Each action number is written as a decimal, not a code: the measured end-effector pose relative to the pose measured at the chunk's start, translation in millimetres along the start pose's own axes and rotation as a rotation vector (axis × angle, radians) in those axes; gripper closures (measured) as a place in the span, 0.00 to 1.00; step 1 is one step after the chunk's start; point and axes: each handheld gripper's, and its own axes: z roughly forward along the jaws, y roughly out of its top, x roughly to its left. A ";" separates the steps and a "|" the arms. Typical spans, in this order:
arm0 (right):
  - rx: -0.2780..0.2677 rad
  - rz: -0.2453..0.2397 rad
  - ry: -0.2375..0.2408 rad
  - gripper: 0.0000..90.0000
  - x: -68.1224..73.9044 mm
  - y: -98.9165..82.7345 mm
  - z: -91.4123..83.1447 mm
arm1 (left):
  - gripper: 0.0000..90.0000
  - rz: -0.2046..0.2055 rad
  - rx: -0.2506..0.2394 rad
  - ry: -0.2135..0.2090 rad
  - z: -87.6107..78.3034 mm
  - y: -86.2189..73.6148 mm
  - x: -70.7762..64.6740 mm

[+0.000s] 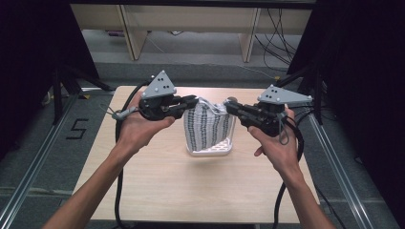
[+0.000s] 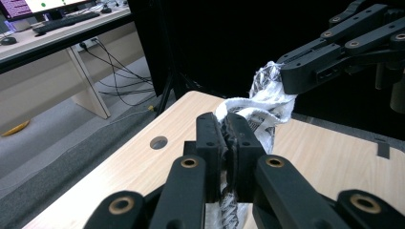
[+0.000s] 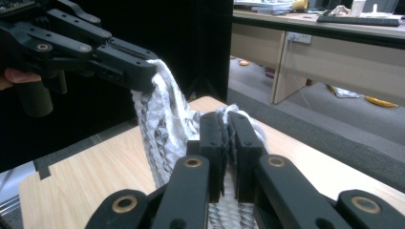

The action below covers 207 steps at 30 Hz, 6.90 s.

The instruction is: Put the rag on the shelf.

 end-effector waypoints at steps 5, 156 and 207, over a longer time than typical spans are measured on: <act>0.008 0.019 0.000 0.96 -7.5 3.3 5.7 | 0.94 -0.011 0.003 0.026 11.1 1.4 10.7; 0.142 0.180 -0.067 0.32 -51.7 -40.5 36.0 | 0.22 -0.330 0.104 0.008 11.8 -85.6 32.4; 0.129 0.173 -0.031 0.23 -25.4 -92.1 -2.7 | 0.22 -0.265 0.075 -0.047 -30.5 -140.0 -21.1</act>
